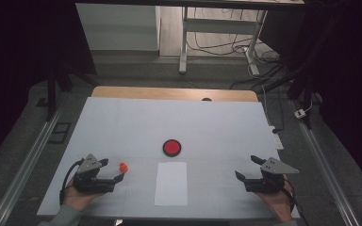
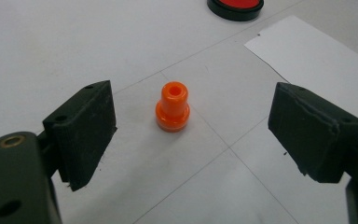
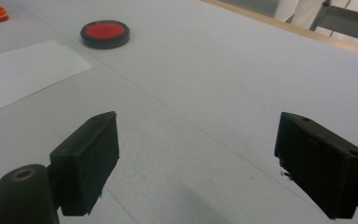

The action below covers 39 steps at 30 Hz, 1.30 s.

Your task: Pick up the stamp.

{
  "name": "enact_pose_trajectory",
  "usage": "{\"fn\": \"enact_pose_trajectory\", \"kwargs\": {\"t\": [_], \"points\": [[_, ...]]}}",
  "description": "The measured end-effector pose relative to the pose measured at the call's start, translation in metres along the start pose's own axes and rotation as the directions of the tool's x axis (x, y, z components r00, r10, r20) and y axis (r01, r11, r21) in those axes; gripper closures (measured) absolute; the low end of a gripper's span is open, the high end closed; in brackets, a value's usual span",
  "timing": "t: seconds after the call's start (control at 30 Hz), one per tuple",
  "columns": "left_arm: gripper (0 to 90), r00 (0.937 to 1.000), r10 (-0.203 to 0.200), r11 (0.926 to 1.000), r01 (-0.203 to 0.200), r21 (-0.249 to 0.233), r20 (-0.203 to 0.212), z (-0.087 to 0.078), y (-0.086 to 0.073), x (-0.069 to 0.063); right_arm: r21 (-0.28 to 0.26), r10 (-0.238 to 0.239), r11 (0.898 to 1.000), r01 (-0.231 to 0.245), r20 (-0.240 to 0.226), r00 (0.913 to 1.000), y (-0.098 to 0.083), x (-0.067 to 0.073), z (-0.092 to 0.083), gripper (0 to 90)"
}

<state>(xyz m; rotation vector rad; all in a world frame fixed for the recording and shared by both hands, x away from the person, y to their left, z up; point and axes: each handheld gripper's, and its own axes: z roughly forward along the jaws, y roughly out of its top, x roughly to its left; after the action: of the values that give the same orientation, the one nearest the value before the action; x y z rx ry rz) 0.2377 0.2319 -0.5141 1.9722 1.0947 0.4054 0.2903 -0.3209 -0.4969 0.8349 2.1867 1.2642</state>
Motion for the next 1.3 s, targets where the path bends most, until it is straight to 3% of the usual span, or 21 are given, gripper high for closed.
{"fn": "enact_pose_trajectory", "kwargs": {"t": [0.17, 0.33, 0.7, 1.3], "points": [[15.4, 1.0, -0.003, 1.0, 0.003, -0.005, -0.004, -0.002, 0.0, -0.001, 0.029, 0.006, 1.0, -0.005, -0.025, 0.9997, -0.001, 0.001, 0.0, 15.7], [15.5, 1.0, 0.005, 1.0, -0.005, 0.001, 0.004, 0.0, 0.0, -0.003, 0.006, 0.004, 1.0, -0.004, -0.021, 0.9998, 0.001, 0.001, 0.001, 17.9], [15.9, 0.9998, 0.003, 0.9999, -0.003, -0.012, 0.02, -0.001, 0.0, -0.002, 0.014, -0.016, 1.0, 0.016, -0.01, 0.9998, 0.005, 0.004, 0.004, 20.1], [16.8, 0.9995, 0.03, 0.9995, -0.03, -0.007, -0.006, -0.007, 0.021, -0.004, 0.043, -0.037, 0.998, 0.039, -0.038, 0.9986, 0.005, 0.01, 0.008, 22.7]]}}
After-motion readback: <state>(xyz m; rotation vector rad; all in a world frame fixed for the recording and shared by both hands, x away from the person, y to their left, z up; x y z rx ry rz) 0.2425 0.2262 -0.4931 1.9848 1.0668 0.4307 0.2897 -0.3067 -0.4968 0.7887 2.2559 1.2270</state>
